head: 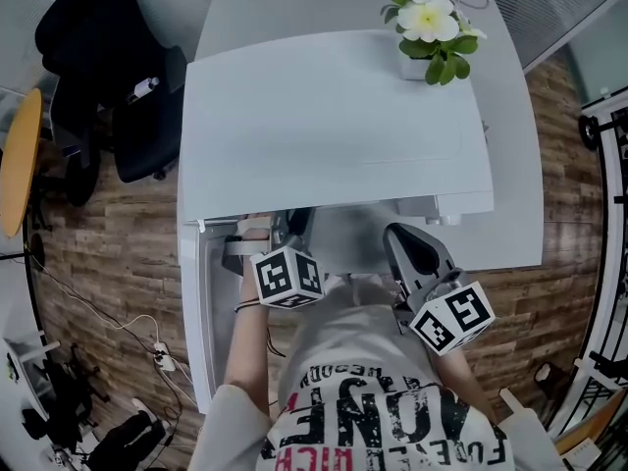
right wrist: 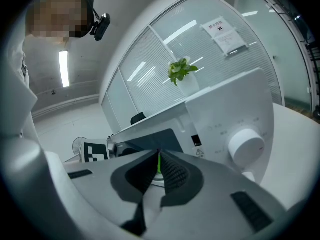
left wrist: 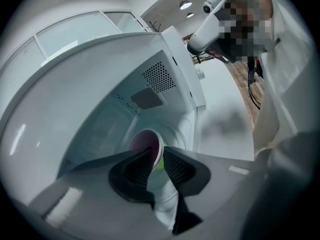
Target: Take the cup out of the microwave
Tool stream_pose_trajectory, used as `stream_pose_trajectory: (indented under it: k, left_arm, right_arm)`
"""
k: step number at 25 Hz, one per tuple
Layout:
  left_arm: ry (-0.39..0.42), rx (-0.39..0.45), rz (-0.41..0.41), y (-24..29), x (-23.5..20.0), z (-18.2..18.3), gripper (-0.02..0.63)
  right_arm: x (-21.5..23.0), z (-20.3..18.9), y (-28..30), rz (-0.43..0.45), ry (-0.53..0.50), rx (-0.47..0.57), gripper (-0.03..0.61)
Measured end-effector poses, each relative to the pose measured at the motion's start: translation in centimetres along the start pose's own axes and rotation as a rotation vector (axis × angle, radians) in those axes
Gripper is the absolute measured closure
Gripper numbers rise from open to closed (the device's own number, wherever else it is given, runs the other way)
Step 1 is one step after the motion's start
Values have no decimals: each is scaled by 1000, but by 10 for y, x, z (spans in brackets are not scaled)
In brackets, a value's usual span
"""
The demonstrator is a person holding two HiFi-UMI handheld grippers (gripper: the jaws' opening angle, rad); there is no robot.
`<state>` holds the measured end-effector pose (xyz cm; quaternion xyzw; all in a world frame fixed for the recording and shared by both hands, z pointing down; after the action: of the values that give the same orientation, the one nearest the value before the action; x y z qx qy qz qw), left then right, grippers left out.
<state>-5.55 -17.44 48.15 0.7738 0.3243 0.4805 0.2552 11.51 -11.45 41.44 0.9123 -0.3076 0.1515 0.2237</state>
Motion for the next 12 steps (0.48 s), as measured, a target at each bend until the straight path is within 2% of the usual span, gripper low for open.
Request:
stream_pose_trajectory:
  k: [4, 12]
  left_arm:
    - [2, -5, -16, 0, 0, -3, 572]
    - [-17, 2, -69, -2, 6, -10, 581]
  right_arm:
    - [-3, -1, 2, 1, 4, -3, 557]
    - [-10, -3, 4, -11, -1, -8, 557]
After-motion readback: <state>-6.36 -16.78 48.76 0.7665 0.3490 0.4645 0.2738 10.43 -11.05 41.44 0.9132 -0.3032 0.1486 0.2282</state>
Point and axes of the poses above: the fingertips, and each gripper's own axes: y forward along the fingers, x to its right, z out of its top, the point moved 6 cm from there along -y, backward along the fingers, and after that the axes turned 4 degrees about -x, right-handed, at the moved point
